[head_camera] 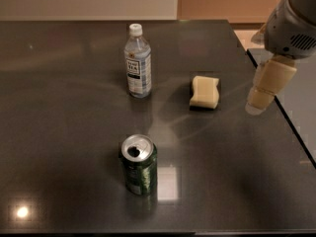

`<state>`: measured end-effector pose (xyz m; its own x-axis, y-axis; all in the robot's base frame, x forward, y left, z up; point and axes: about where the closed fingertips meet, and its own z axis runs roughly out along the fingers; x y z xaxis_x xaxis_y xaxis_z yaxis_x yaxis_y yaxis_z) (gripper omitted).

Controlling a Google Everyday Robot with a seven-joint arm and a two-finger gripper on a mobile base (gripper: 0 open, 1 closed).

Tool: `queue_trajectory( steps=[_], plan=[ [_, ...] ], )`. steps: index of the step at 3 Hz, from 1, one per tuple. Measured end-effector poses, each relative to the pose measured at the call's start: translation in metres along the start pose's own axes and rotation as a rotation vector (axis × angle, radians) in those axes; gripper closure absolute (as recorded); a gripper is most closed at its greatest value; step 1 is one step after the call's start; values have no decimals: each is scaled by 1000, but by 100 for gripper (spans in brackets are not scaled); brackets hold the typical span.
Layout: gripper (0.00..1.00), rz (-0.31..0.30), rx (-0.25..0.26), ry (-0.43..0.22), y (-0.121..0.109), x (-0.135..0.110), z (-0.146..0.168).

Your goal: Pick sponge

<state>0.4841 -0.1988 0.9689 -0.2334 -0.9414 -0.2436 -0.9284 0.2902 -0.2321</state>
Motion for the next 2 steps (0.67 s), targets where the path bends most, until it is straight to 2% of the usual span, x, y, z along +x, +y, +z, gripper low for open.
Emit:
queue_trajectory(
  steps=[2],
  plan=[
    [0,7,-31,-84,-16,-37,58]
  ],
)
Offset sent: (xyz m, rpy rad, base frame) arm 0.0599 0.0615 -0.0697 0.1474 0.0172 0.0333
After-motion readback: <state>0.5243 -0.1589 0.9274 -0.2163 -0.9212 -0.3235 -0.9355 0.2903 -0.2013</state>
